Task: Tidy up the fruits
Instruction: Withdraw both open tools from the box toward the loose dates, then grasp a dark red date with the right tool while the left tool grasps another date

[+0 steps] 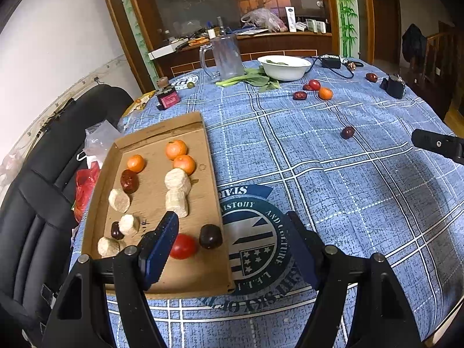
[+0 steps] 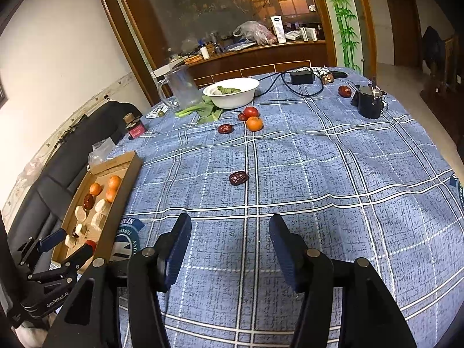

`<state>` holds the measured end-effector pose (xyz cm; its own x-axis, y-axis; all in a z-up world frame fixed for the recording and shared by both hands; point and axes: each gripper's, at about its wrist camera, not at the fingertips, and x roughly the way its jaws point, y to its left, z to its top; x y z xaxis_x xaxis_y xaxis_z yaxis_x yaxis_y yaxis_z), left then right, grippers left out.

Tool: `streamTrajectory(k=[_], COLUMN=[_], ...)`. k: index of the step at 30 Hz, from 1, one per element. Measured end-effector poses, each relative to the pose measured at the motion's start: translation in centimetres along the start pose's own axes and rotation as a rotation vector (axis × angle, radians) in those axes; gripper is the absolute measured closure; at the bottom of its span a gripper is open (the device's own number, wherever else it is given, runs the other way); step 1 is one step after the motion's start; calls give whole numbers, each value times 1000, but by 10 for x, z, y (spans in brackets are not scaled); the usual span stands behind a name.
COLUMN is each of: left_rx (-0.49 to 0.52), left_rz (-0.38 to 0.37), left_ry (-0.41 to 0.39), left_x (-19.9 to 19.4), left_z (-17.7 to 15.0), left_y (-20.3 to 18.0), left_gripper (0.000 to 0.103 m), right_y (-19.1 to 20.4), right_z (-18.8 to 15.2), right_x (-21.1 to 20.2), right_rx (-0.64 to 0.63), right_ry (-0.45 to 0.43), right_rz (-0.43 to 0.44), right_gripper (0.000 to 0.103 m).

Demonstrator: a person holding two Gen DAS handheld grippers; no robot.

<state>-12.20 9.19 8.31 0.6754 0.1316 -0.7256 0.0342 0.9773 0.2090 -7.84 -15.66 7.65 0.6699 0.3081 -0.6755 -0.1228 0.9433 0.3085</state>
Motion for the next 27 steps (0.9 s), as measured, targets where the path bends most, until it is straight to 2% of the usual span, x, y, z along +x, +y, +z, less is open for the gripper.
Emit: streamTrajectory(k=[6, 10, 12, 14, 17, 19, 23, 27], left_rx=[5, -11, -5, 3, -3, -12, 13, 14], left_rz=[-37, -104, -113, -118, -164, -196, -221, -247], left_ry=[-9, -17, -31, -34, 1, 15, 10, 51], left_x=[8, 18, 28, 44, 77, 95, 133, 173], left_z=[24, 59, 80, 101, 132, 147, 176, 197], left_y=[-1, -1, -5, -10, -20, -26, -48, -69], left_gripper=[29, 30, 30, 30, 30, 39, 40, 46], right_y=[-12, -14, -14, -15, -16, -16, -10, -8], right_z=[6, 17, 25, 34, 43, 46, 47, 46], right_x=[22, 49, 66, 86, 110, 120, 134, 138], right_rx=[3, -11, -8, -2, 3, 2, -26, -50], right_ry=[42, 74, 93, 114, 132, 136, 137, 129], right_rz=[-27, -43, -41, -42, -44, -41, -40, -48], right_gripper=[43, 43, 43, 43, 43, 43, 43, 43])
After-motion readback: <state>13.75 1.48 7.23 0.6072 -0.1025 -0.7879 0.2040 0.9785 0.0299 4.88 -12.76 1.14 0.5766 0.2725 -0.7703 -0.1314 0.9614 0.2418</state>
